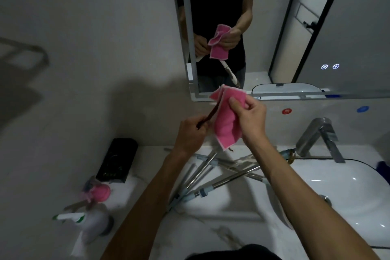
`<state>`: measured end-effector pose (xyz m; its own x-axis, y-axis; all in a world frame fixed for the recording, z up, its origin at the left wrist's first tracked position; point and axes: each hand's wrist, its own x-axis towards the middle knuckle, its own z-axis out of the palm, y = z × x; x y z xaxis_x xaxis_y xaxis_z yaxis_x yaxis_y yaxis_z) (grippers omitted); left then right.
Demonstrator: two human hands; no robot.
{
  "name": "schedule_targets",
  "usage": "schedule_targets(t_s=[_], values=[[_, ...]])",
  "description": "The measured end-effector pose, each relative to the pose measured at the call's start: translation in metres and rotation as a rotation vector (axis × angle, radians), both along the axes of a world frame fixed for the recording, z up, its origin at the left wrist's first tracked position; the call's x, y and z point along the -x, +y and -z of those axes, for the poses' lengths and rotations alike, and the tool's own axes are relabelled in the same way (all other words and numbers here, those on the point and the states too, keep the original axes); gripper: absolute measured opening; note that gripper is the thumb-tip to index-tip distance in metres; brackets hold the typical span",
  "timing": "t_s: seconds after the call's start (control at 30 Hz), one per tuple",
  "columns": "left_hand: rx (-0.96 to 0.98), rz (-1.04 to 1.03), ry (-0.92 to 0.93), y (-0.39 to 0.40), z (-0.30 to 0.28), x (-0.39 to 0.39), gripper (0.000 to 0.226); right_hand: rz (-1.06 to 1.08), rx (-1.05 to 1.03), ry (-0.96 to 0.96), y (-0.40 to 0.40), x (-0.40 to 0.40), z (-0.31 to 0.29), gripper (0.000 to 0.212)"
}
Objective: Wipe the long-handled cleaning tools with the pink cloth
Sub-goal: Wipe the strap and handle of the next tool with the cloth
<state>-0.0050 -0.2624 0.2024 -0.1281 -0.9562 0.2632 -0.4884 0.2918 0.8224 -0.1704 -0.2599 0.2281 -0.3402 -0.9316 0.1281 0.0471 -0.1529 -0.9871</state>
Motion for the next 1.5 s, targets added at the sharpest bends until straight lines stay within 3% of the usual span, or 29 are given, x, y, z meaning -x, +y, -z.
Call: schedule_targets(t_s=[0.3,0.57,0.8,0.9,1.0,1.17,1.27,1.37,1.5], values=[[-0.058,-0.042,0.277,0.002,0.004,0.024,0.028,-0.042,0.031,0.165,0.02,-0.023,0.019,0.008],[-0.122,0.047,0.274,0.012,0.005,0.017,0.016,0.118,0.053,-0.097,0.006,-0.005,-0.011,0.007],[-0.135,-0.005,0.387,0.014,-0.006,0.032,0.017,-0.039,-0.088,0.121,0.013,-0.017,0.027,0.015],[-0.129,-0.108,0.326,0.007,-0.005,0.033,0.015,0.062,-0.06,0.204,0.011,-0.014,0.032,0.014],[-0.194,-0.208,0.398,-0.005,0.003,0.021,0.015,0.137,-0.037,0.219,0.011,-0.004,0.029,0.009],[-0.312,-0.134,0.56,-0.011,0.002,0.026,0.011,-0.174,-0.125,0.356,0.009,-0.014,0.026,0.018],[-0.376,-0.05,0.636,-0.011,0.006,0.027,0.016,-0.248,-0.124,0.41,0.008,-0.019,0.027,0.027],[-0.298,-0.082,0.645,-0.017,0.008,0.018,0.013,-0.197,-0.1,0.483,0.003,-0.014,0.031,0.015],[-0.221,-0.194,0.679,-0.024,0.005,0.01,0.033,-0.198,-0.045,0.453,0.0,-0.011,0.031,0.018]])
